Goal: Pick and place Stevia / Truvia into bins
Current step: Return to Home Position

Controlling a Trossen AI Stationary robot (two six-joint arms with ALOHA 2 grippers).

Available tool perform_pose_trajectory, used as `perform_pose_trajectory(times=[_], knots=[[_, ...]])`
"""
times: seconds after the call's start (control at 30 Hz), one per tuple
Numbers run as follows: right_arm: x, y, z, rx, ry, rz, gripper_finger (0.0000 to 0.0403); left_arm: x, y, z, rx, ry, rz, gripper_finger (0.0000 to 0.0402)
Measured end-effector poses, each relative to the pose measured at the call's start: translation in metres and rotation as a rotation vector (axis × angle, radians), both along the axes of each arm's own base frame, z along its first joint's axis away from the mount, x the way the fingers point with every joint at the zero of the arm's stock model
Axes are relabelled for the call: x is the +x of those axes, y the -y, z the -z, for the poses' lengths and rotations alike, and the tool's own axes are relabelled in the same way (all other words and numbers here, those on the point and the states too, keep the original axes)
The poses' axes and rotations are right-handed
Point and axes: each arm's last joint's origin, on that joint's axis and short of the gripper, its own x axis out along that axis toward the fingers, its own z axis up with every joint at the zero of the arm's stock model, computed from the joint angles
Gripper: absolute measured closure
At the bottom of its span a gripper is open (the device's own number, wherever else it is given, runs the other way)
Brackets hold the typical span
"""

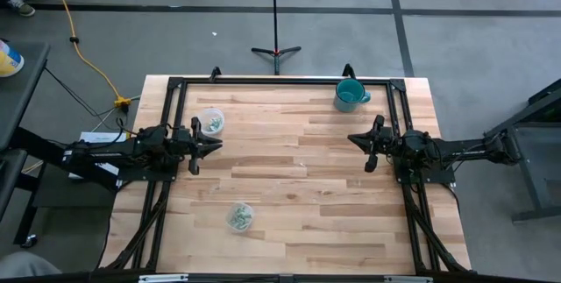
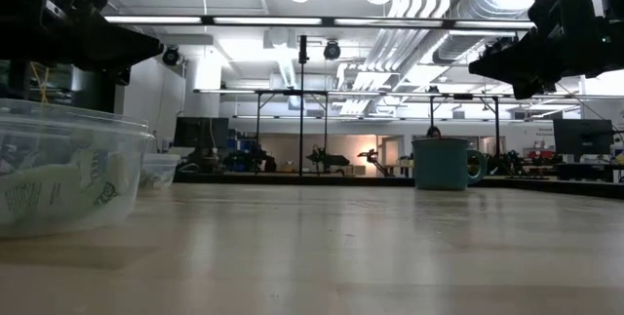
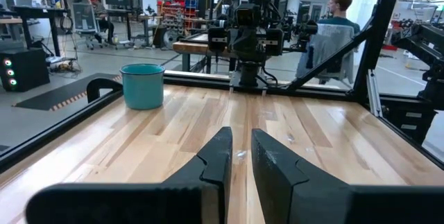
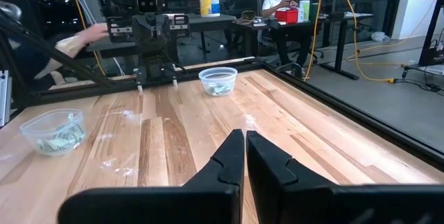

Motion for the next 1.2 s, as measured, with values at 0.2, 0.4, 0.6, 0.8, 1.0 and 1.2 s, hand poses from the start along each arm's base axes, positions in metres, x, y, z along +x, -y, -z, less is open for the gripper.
perform_pose_trajectory(times=[0.2, 0.4, 0.6, 0.8, 1.0, 1.2], knots=[[0.0000, 0.0000, 0.0000, 0.000, 0.000, 0.000, 0.0398, 0.0000, 0.0000, 0.0000, 0.000, 0.000, 0.000, 0.0309], [0.0000, 0.0000, 0.0000, 0.000, 0.000, 0.000, 0.0402, 0.0000, 0.0000, 0.0000, 0.000, 0.000, 0.000, 0.0309], [0.0000, 0.0000, 0.0000, 0.000, 0.000, 0.000, 0.0402, 0.0000, 0.0000, 0.0000, 0.000, 0.000, 0.000, 0.0309], [0.0000, 0.0000, 0.0000, 0.000, 0.000, 0.000, 0.0397, 0.0000, 0.0000, 0.0000, 0.000, 0.000, 0.000, 0.0309], [0.0000, 0.0000, 0.0000, 0.000, 0.000, 0.000, 0.0396, 0.0000, 0.0000, 0.0000, 0.000, 0.000, 0.000, 0.0309], [0.0000, 0.0001, 0.0000, 0.000, 0.000, 0.001, 0.0395, 0.0000, 0.0000, 0.0000, 0.000, 0.000, 0.000, 0.0309]])
